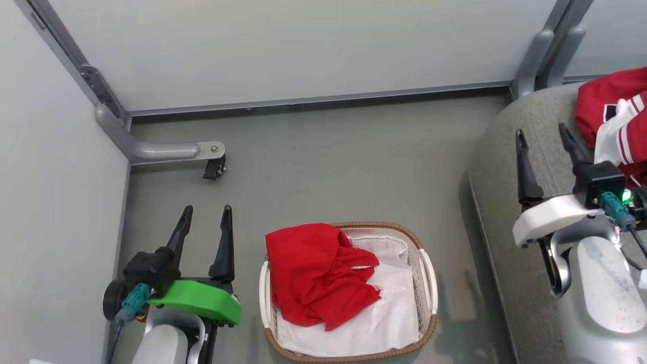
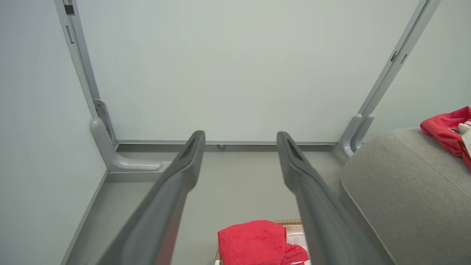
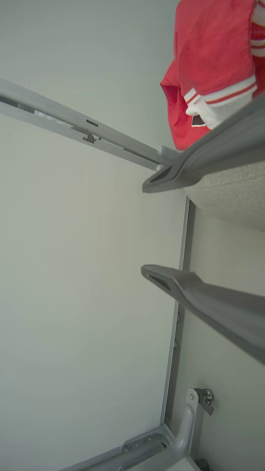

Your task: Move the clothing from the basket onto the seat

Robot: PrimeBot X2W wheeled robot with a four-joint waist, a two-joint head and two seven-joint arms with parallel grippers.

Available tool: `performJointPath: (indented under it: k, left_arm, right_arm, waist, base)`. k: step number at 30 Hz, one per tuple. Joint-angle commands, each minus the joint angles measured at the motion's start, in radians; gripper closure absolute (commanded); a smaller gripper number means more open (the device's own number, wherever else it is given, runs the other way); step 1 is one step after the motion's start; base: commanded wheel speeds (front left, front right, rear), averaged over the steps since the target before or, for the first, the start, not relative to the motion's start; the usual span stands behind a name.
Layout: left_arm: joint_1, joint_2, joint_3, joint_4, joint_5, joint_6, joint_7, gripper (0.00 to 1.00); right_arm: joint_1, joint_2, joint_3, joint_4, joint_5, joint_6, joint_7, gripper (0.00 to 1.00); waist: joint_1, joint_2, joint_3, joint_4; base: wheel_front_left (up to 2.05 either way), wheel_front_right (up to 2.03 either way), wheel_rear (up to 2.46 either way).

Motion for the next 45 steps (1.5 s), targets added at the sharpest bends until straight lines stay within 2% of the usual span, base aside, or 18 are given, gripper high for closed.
performJointPath:
  k: [1, 14, 25, 45]
  left_arm:
    - [0.024, -0.001, 0.007, -0.005, -0.006, 0.003, 0.000, 0.00]
    - [0.116, -0.001, 0.035, -0.008, -0.019, 0.018, 0.000, 0.00]
    - [0.141, -0.001, 0.029, 0.013, -0.031, 0.026, 0.000, 0.00]
    - [0.125, -0.001, 0.018, 0.027, -0.015, 0.020, 0.000, 0.00]
  right_arm:
    - [0.031, 0.004, 0.007, 0.002, 0.016, -0.001, -0.005, 0.00]
    - [0.199, 0.018, 0.103, -0.002, 0.178, -0.001, -0.005, 0.00]
    - [0.270, 0.018, 0.122, -0.030, 0.209, -0.001, -0.005, 0.00]
    - [0.270, 0.019, 0.117, -0.034, 0.213, -0.001, -0.005, 0.00]
  waist:
    - [0.0001, 0.0000, -0.034, 0.032]
    - [0.0001, 0.0000, -0.093, 0.049]
    - [0.0001, 0.0000, -0.117, 0.040]
    - [0.0001, 0.0000, -0.119, 0.028]
  base:
    - [0.00, 0.00, 0.00]
    - [0.00, 0.00, 0.00]
    - [0.00, 0.00, 0.00]
    - [0.00, 0.00, 0.00]
